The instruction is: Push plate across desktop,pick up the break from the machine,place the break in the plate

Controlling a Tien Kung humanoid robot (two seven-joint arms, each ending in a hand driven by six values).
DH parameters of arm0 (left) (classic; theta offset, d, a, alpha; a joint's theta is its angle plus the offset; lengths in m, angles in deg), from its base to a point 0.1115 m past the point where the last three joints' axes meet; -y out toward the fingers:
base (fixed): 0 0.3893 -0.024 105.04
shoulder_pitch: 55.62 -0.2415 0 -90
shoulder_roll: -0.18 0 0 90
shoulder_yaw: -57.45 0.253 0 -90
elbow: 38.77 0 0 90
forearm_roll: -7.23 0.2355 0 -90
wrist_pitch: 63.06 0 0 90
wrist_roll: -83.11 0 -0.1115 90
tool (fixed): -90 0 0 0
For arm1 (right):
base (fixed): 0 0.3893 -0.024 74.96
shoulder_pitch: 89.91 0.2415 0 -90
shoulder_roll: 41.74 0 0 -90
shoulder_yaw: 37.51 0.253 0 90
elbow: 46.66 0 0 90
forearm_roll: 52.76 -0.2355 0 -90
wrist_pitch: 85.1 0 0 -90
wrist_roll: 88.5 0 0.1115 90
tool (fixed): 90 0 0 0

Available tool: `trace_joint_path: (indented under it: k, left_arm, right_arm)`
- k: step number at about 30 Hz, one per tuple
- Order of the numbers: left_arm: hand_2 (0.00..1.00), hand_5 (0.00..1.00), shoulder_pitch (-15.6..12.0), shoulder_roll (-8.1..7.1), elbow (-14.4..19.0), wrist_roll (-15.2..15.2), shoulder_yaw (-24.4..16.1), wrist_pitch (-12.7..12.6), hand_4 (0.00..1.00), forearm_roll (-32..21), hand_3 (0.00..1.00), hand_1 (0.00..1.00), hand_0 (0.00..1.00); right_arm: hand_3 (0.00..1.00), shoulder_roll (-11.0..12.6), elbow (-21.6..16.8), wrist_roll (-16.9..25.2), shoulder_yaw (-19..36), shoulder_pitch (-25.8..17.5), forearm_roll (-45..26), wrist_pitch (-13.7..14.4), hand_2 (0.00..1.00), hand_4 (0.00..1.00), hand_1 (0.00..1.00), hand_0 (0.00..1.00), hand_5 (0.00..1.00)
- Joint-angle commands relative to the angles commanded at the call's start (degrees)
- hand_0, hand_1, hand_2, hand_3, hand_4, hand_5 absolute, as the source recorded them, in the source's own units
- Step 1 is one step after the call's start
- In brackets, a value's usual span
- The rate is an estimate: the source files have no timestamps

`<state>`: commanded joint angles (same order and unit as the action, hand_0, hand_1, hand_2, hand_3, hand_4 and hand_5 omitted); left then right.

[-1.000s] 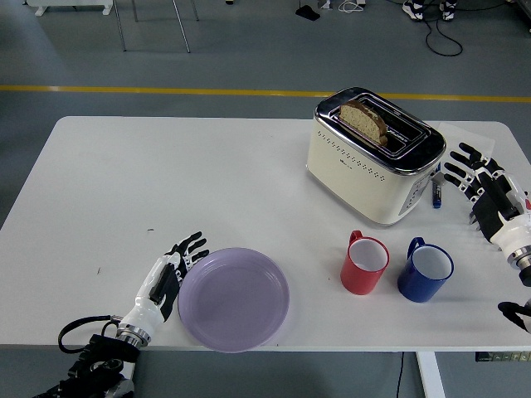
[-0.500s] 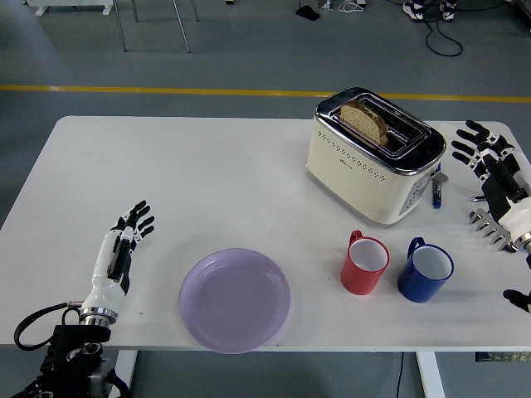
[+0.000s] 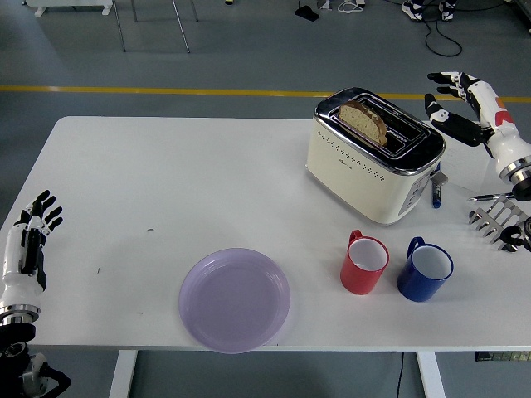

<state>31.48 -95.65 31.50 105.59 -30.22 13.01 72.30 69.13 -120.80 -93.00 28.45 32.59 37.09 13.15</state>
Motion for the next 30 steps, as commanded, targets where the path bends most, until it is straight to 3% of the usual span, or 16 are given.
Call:
trace_joint_path:
  k: [9, 11, 13, 17, 18, 23, 24, 29, 30]
  left_arm:
    - [0.863, 0.971, -0.3, 0.06, 0.7, -0.7, -1.0, -0.4, 0.511, 0.2, 0.842, 0.8, 0.782]
    - [0.863, 0.971, -0.3, 0.1, 0.7, -0.7, -1.1, -0.4, 0.511, 0.1, 0.842, 0.8, 0.782]
    - [0.863, 0.962, -0.1, 0.35, 0.4, -0.8, -1.1, -0.6, 0.511, 0.1, 0.841, 0.799, 0.782]
    - [0.863, 0.962, 0.5, 0.66, 0.3, -0.8, -0.7, -0.6, 0.511, -0.5, 0.841, 0.799, 0.782]
    - [0.859, 0.933, 0.6, 0.69, 0.3, -0.8, -0.5, -0.7, 0.503, -0.7, 0.839, 0.799, 0.778]
    - [0.859, 0.933, 1.1, 0.95, 0.4, -0.8, 0.1, -0.8, 0.503, -1.1, 0.839, 0.799, 0.778]
    - [0.858, 0.931, 1.1, 0.95, 0.4, -0.8, 0.2, -0.8, 0.502, -1.0, 0.84, 0.798, 0.778]
    - [0.858, 0.931, 1.4, 0.81, 0.5, -1.0, 0.3, -0.9, 0.502, -1.0, 0.84, 0.798, 0.778]
    - [0.857, 0.914, 1.4, 0.77, 0.5, -1.0, 0.4, -0.9, 0.496, -1.0, 0.838, 0.796, 0.776]
  right_arm:
    - [0.893, -2.6, 10.3, -5.2, -10.0, 14.0, 8.2, -2.8, 0.929, 0.752, 0.898, 0.98, 0.29]
    - [0.893, -2.8, 11.0, -5.3, -10.6, 14.9, 8.5, -2.9, 0.929, 0.752, 0.898, 0.98, 0.29]
    - [0.891, -4.9, 14.6, -5.9, -14.3, 18.7, 9.4, -4.2, 0.921, 0.768, 0.89, 0.971, 0.271]
    - [0.891, -7.0, 19.3, -6.3, -18.1, 22.7, 11.0, -4.5, 0.921, 0.768, 0.89, 0.971, 0.271]
    - [0.892, -7.3, 20.4, -6.4, -18.6, 23.3, 11.4, -4.6, 0.791, 0.782, 0.804, 0.864, 0.258]
    - [0.892, -9.6, 25.0, -6.6, -21.6, 26.4, 13.1, -5.5, 0.791, 0.782, 0.804, 0.864, 0.258]
    - [0.874, -10.0, 25.9, -6.6, -22.3, 27.1, 12.7, -5.8, 0.721, 0.792, 0.762, 0.812, 0.255]
    - [0.874, -11.8, 30.7, -6.6, -24.9, 29.5, 9.2, -6.8, 0.721, 0.792, 0.762, 0.812, 0.255]
    - [0.832, -12.0, 31.3, -6.6, -25.1, 29.7, 8.7, -6.9, 0.676, 0.791, 0.718, 0.782, 0.256]
